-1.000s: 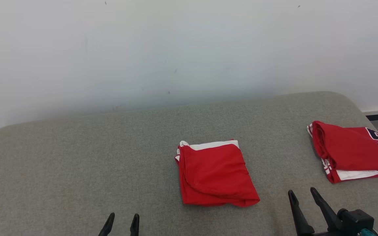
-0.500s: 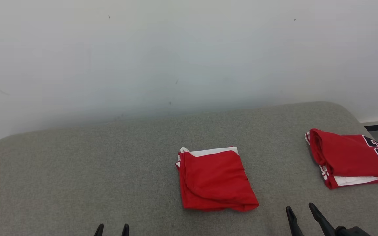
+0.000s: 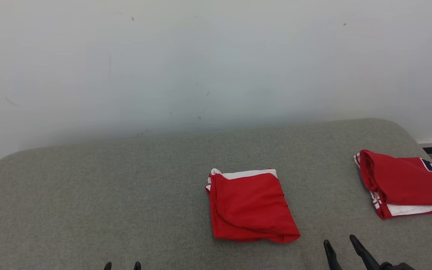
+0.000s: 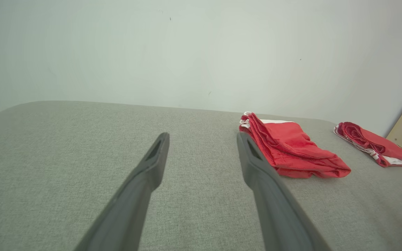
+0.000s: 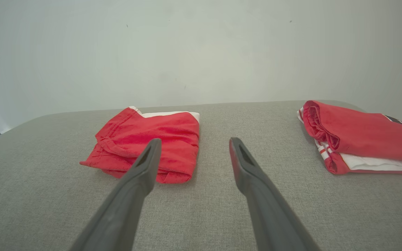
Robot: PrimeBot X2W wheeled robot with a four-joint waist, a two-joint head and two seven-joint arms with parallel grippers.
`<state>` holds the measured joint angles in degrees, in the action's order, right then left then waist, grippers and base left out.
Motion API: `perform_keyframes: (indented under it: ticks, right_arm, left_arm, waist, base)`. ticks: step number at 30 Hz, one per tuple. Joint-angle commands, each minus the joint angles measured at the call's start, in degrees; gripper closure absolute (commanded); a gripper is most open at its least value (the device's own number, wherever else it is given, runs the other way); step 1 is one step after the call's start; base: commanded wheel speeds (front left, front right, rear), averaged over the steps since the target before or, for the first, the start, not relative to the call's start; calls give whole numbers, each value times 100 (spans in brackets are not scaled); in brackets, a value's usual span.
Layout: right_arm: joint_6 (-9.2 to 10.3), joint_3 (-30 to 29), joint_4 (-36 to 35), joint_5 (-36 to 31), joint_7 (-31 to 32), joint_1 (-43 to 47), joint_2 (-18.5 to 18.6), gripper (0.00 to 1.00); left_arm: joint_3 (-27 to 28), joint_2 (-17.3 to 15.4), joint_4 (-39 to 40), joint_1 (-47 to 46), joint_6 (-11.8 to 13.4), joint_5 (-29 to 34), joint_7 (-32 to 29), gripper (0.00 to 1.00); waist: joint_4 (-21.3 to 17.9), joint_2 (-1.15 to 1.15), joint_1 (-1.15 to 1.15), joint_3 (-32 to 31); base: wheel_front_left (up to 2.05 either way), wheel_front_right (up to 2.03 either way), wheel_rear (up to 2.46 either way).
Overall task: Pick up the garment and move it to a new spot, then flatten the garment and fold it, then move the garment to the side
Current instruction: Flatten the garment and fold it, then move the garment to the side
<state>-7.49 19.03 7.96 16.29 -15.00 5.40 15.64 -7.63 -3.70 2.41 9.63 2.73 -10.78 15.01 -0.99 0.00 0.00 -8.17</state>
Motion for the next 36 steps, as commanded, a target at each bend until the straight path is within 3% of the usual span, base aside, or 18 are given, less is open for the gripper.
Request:
perform_keyframes:
  ticks: [1, 15, 36]
  right_arm:
    - [0, 8, -13, -17, -21, 86, 3, 0]
    - [0, 19, 43, 44, -20, 87, 32, 0]
    - [0, 236, 218, 94, -17, -110, 8, 0]
  left_arm:
    - [41, 2, 10, 130, -17, 49, 18, 0]
    - [215, 80, -134, 192, -201, 204, 19, 0]
    - [30, 79, -113, 129, -194, 355, 19, 0]
  waist:
    - [7, 0, 0, -3]
    - [71, 0, 0, -51]
    - [194, 0, 0, 108]
  base:
    - [0, 0, 0]
    - [0, 0, 0]
    - [0, 0, 0]
